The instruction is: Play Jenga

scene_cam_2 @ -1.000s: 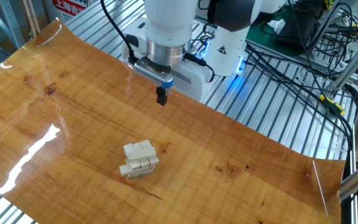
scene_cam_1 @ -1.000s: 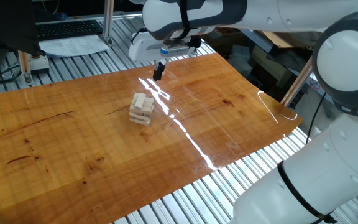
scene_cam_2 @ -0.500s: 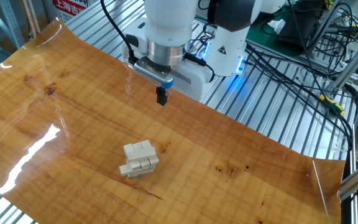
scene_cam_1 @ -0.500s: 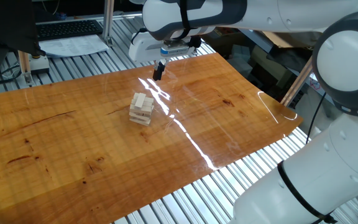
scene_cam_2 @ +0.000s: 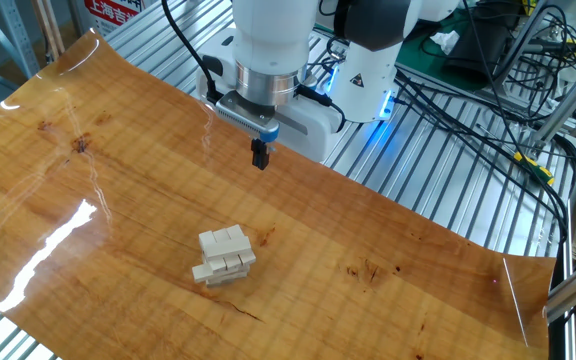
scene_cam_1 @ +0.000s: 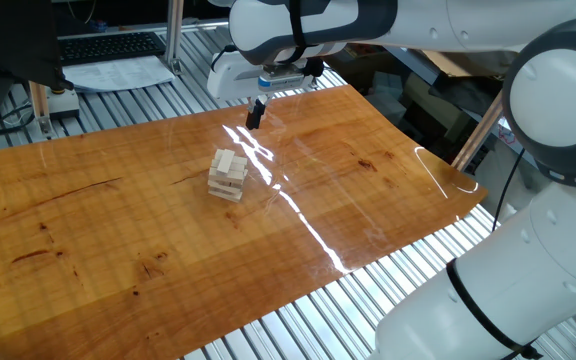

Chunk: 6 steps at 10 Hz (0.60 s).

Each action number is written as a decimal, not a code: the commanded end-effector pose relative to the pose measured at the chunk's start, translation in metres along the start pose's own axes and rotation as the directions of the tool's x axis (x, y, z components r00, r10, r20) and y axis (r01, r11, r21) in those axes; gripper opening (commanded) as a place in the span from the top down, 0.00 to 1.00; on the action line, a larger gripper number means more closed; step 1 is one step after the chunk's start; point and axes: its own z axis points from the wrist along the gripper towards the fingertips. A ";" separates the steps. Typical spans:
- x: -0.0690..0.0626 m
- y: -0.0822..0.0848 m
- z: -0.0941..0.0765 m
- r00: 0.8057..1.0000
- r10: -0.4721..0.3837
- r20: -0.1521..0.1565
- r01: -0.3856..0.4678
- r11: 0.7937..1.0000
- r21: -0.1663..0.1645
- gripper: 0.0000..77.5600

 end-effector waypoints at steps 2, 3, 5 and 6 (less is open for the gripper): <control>0.000 0.000 0.000 0.990 -0.043 -0.135 0.036 0.998 -0.054 1.00; 0.000 0.000 0.000 0.990 -0.043 -0.135 0.037 0.998 -0.045 1.00; 0.000 0.000 0.000 0.990 -0.039 -0.137 0.033 0.998 -0.048 1.00; 0.000 0.000 0.000 0.990 -0.035 -0.139 0.028 0.998 -0.051 1.00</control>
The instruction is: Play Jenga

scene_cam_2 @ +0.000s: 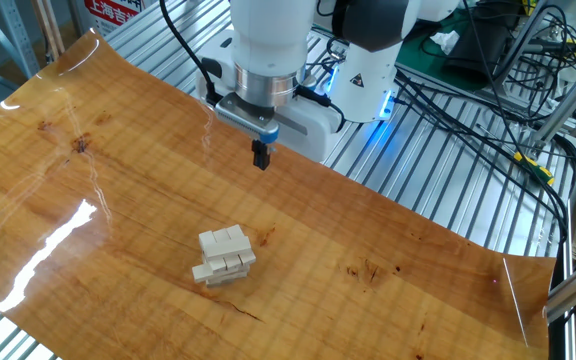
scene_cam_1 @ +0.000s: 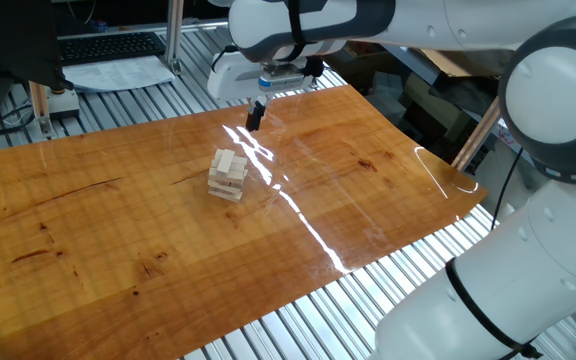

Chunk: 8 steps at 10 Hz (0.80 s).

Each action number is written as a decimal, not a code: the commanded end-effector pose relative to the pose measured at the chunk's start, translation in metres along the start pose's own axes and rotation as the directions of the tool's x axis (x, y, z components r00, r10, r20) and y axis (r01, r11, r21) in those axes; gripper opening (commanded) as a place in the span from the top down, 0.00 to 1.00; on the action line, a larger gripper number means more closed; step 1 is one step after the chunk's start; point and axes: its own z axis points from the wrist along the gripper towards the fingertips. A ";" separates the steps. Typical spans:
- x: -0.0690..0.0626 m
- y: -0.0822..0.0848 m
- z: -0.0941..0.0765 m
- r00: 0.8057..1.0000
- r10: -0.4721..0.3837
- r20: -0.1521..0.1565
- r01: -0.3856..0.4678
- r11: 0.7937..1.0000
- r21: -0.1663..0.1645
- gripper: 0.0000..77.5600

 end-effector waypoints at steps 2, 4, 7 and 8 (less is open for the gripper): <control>-0.001 0.000 -0.002 0.992 -0.019 -0.124 0.014 0.999 -0.038 1.00; -0.002 0.001 0.000 0.992 -0.020 -0.123 0.016 0.999 -0.037 1.00; -0.003 0.002 0.005 0.992 -0.020 -0.123 0.016 0.999 -0.037 1.00; -0.004 0.002 0.006 0.992 -0.022 -0.123 0.017 0.999 -0.036 1.00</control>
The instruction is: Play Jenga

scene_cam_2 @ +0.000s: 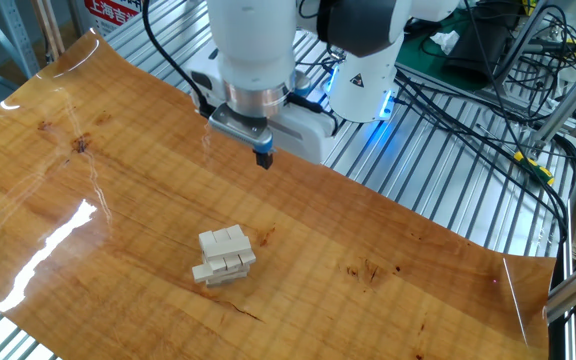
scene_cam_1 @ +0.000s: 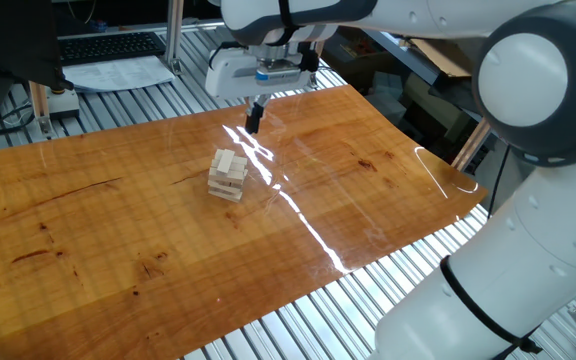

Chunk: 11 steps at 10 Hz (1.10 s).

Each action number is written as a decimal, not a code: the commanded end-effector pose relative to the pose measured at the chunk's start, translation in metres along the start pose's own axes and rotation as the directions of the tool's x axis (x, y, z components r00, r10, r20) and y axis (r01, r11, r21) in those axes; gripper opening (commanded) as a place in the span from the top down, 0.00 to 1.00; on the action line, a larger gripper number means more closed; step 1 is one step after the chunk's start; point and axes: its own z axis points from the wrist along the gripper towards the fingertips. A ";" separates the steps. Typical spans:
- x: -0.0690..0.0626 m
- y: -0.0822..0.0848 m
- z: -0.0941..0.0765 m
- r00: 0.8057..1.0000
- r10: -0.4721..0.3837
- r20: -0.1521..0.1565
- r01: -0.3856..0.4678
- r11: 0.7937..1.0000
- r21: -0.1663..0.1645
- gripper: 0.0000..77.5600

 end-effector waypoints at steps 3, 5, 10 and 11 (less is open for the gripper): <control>-0.008 -0.009 0.009 1.000 -0.013 0.002 0.013 1.000 0.000 1.00; -0.012 -0.015 0.016 1.000 -0.019 0.002 0.019 1.000 0.000 1.00; -0.018 -0.016 0.027 0.999 0.032 0.004 -0.032 0.998 0.051 1.00; -0.023 -0.017 0.031 0.997 0.066 0.032 -0.067 0.997 0.045 1.00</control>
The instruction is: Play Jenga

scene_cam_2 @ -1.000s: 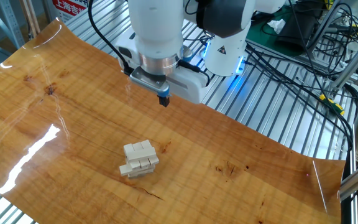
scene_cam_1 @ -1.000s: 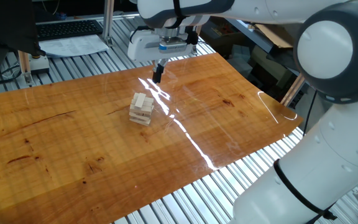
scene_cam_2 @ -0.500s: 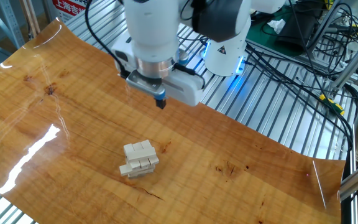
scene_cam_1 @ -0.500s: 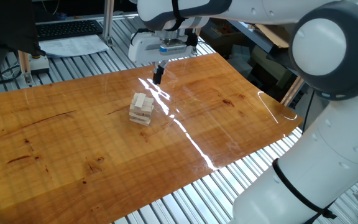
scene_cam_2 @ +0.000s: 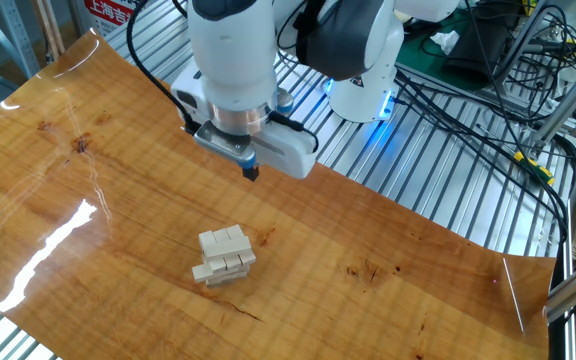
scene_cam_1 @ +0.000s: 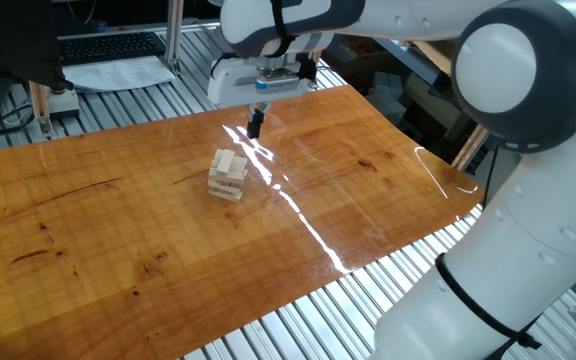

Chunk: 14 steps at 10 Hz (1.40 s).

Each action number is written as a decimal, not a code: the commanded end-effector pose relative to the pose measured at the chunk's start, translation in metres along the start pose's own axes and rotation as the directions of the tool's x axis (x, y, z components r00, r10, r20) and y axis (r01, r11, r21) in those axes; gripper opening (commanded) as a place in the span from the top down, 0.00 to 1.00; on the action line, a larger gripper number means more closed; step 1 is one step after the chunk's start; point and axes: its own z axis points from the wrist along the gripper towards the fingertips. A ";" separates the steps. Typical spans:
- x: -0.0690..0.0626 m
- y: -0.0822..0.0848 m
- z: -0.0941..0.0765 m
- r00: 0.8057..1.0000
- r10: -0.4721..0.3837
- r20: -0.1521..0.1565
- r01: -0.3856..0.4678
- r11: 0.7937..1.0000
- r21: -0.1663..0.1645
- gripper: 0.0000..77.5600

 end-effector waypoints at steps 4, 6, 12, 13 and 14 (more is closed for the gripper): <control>-0.032 -0.011 0.006 0.977 0.207 0.044 -0.208 0.978 0.029 1.00; -0.038 -0.015 0.005 0.933 0.354 0.066 -0.355 0.935 -0.002 1.00; -0.038 -0.012 0.008 0.903 0.407 0.139 -0.405 0.913 -0.037 1.00; -0.039 -0.010 0.011 0.894 0.427 0.138 -0.426 0.904 -0.041 1.00; -0.039 -0.010 0.013 0.892 0.430 0.138 -0.428 0.903 -0.042 1.00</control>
